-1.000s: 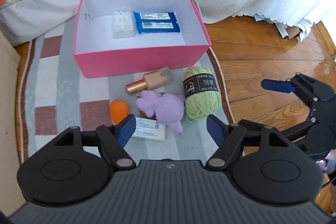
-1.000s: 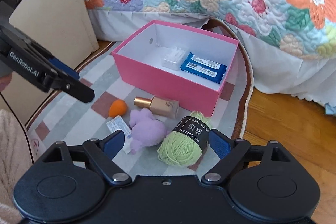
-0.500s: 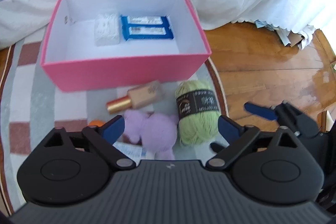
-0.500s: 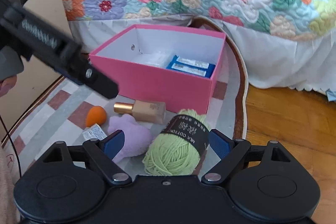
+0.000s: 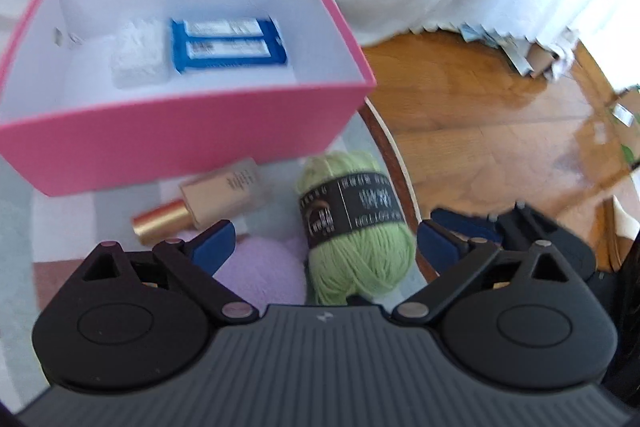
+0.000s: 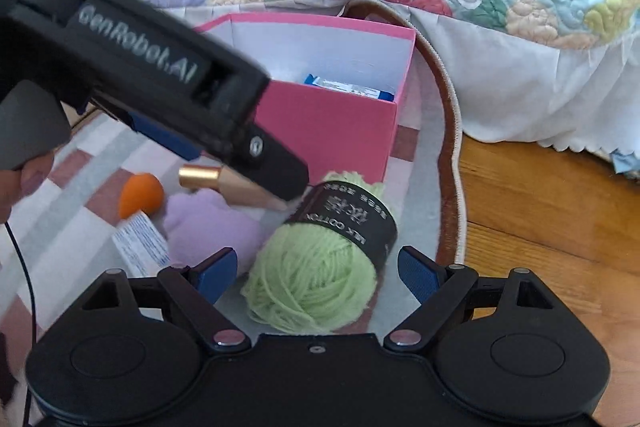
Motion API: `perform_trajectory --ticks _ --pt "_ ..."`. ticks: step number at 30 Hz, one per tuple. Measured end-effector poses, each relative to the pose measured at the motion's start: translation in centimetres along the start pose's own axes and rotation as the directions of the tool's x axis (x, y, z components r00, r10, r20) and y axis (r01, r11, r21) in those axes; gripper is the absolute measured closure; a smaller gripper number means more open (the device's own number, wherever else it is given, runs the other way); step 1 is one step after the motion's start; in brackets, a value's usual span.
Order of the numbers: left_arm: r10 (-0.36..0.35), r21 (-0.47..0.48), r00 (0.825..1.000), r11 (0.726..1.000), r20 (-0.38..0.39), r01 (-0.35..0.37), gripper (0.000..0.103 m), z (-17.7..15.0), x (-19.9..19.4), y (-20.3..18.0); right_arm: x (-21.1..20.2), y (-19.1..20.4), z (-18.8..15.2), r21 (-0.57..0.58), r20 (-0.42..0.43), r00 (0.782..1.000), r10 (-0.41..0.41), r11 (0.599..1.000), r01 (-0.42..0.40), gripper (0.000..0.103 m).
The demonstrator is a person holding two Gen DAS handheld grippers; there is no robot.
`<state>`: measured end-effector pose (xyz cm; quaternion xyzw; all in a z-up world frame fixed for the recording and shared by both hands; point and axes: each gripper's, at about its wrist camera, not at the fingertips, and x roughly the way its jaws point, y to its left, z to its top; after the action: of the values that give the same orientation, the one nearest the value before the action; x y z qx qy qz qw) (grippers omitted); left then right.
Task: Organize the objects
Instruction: 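Lower the right gripper onto the green yarn ball and close it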
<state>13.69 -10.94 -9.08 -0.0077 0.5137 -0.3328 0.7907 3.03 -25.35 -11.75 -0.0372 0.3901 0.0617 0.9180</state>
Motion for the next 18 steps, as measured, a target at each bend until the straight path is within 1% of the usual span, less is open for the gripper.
perform_trajectory --ticks 4,6,7,8,9,10,11,13,15,18 --pt "-0.015 0.026 1.000 1.000 0.003 0.015 0.005 -0.8 1.0 0.6 0.7 -0.1 -0.2 0.002 -0.018 1.000 -0.023 1.000 0.023 0.013" --pt "-0.059 0.028 0.998 0.998 0.023 0.058 0.005 -1.5 1.0 1.0 1.1 -0.2 0.0 0.018 -0.056 0.997 -0.046 0.999 0.047 0.013" --pt "-0.098 0.007 0.995 0.995 0.032 0.098 0.005 -1.8 1.0 1.3 1.3 -0.3 0.1 0.044 -0.097 0.993 -0.071 0.996 0.076 0.013" --pt "-0.128 -0.024 0.991 0.991 0.032 0.128 0.005 -1.9 1.1 1.7 1.3 -0.8 0.2 0.100 -0.140 0.988 -0.071 0.991 0.085 0.013" --pt "-0.151 -0.052 0.988 0.987 0.025 0.152 0.006 -2.1 1.2 1.9 1.1 -1.3 0.2 0.158 -0.161 0.986 -0.036 0.986 0.061 0.013" --pt "-0.171 -0.054 0.985 0.984 0.023 0.172 0.006 -2.2 1.2 1.9 0.7 -1.7 0.0 0.198 -0.163 0.987 0.005 0.980 0.028 0.013" --pt "-0.179 -0.046 0.983 0.983 0.030 0.180 0.006 -2.2 1.1 1.8 0.5 -1.9 -0.1 0.213 -0.159 0.987 0.025 0.977 0.010 0.013" --pt "-0.170 -0.041 0.985 0.984 0.037 0.171 0.007 -2.3 1.1 1.5 0.5 -1.7 -0.2 0.183 -0.157 0.988 0.002 0.983 0.027 0.013" --pt "-0.180 -0.054 0.983 0.982 0.032 0.182 0.007 -2.2 1.4 1.5 0.7 -1.6 -0.3 0.163 -0.151 0.988 -0.013 0.986 0.038 0.013" --pt "-0.200 -0.113 0.979 0.973 0.033 0.203 0.007 -2.3 2.1 2.0 0.9 -1.7 -0.1 0.182 -0.123 0.992 0.017 0.983 0.005 0.013"
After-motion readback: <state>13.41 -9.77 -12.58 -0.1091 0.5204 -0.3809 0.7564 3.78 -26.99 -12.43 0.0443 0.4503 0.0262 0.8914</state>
